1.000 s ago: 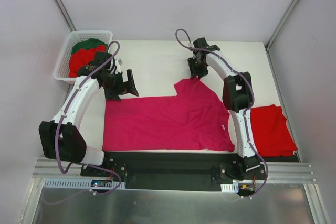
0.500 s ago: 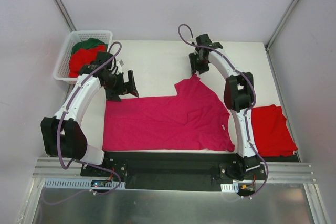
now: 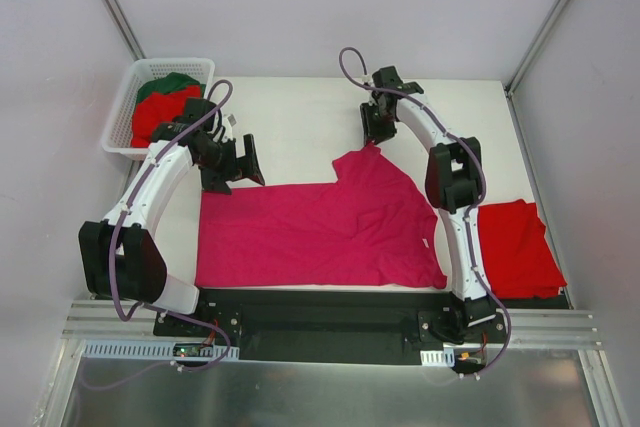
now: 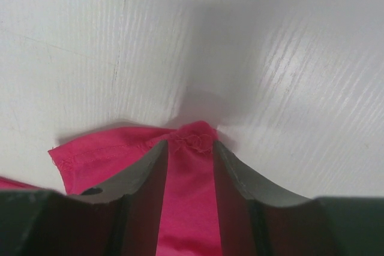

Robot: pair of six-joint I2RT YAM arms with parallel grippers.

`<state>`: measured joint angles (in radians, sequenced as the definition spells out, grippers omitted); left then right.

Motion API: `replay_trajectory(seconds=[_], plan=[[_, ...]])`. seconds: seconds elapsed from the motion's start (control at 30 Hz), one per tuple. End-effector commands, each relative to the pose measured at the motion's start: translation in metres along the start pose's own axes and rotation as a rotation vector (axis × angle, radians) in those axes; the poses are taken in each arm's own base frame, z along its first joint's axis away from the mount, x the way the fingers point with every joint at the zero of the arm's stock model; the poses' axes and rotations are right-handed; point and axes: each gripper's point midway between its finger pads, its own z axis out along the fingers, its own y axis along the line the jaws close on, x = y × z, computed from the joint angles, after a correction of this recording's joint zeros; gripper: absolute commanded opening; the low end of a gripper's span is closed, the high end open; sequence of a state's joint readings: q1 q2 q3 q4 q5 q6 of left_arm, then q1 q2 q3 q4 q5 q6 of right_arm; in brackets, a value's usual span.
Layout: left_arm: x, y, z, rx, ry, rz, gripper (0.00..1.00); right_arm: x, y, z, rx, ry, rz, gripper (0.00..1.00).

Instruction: Fold and stack the t-shirts

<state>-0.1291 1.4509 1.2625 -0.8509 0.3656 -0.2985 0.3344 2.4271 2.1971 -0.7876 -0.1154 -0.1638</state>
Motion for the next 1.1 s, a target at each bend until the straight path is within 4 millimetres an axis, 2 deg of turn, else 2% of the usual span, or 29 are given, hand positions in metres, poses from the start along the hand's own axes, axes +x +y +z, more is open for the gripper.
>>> replay_trajectory(seconds=[0.0, 0.07, 0.23, 0.33, 0.73, 0.77, 0.8, 0.87, 0.9, 1.07], plan=[[-0.009, -0.006, -0.008, 0.023, -0.03, 0.024, 0.99, -0.004, 0.007, 0.004, -0.028, -0.012, 0.007, 0.35], [-0.007, -0.005, -0.008, 0.02, -0.027, 0.022, 0.99, -0.004, 0.007, 0.005, -0.032, -0.012, 0.01, 0.32], [-0.005, -0.005, -0.009, 0.022, -0.026, 0.025, 0.99, -0.008, 0.01, 0.003, -0.042, -0.022, 0.007, 0.17], [-0.005, -0.005, -0.009, 0.022, -0.029, 0.026, 0.99, -0.013, 0.014, -0.002, -0.056, -0.04, 0.006, 0.01], [-0.002, -0.006, -0.01, 0.033, -0.027, 0.026, 0.99, -0.035, 0.023, -0.039, -0.073, -0.125, -0.008, 0.01], [-0.001, -0.006, -0.009, 0.034, -0.025, 0.027, 0.99, -0.037, 0.025, -0.042, -0.075, -0.132, -0.006, 0.05], [0.0, -0.006, -0.009, 0.035, -0.023, 0.028, 0.99, -0.038, 0.024, -0.042, -0.072, -0.134, 0.002, 0.17], [0.002, -0.005, -0.009, 0.034, -0.02, 0.028, 1.0, -0.039, 0.024, -0.043, -0.073, -0.138, 0.01, 0.31], [0.003, -0.005, -0.009, 0.034, -0.019, 0.029, 0.99, -0.038, 0.025, -0.041, -0.074, -0.138, 0.011, 0.95], [0.004, -0.005, -0.009, 0.039, -0.017, 0.032, 0.99, -0.038, 0.027, -0.038, -0.077, -0.139, 0.006, 0.96]])
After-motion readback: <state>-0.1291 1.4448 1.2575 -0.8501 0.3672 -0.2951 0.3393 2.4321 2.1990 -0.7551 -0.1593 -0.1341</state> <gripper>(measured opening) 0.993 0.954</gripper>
